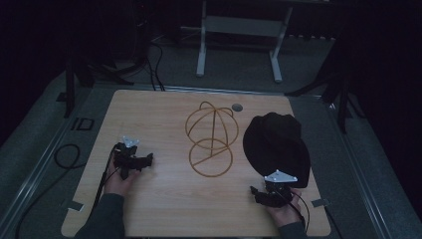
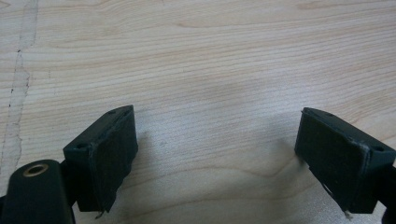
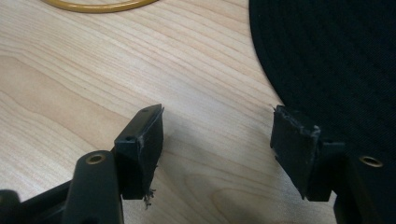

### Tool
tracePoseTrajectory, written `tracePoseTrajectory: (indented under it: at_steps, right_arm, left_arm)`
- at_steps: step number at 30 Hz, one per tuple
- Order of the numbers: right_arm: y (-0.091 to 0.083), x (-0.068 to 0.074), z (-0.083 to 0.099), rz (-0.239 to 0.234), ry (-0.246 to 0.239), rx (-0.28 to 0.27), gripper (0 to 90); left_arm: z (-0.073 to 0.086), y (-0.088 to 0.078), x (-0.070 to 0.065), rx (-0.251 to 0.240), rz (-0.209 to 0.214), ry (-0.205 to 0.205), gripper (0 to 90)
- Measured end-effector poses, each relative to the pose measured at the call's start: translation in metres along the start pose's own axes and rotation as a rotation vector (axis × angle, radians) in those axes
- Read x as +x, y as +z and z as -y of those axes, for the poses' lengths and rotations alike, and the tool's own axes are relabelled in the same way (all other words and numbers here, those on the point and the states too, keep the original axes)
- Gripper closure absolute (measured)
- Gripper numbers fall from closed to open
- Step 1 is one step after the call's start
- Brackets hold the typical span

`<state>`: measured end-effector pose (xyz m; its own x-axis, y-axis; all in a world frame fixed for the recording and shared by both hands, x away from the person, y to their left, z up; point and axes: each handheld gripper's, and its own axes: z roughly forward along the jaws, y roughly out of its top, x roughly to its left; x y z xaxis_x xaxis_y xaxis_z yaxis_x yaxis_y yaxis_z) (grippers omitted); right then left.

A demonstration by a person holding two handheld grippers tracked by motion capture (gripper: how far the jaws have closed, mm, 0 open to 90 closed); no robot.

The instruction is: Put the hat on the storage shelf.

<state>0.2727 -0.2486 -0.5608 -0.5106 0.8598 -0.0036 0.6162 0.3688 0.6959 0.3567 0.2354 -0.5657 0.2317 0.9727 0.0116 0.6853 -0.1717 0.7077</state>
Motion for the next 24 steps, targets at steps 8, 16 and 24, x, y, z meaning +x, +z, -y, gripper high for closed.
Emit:
tracePoseTrajectory:
  at_steps: [8,16,24]
  right_arm:
    - [-0.001,0.003,-0.007,-0.042,-0.050,0.048,46.6]
    - [-0.006,0.004,-0.015,-0.065,-0.116,0.110,47.3]
    - [-0.019,0.003,-0.024,-0.118,-0.180,0.166,48.7]
  left_arm:
    - [0.000,0.000,0.000,0.001,0.001,0.001,13.2]
    - [0.000,0.000,0.000,0.000,0.000,0.000,13.3]
    - [0.000,0.000,0.000,-0.002,0.000,-0.002,13.3]
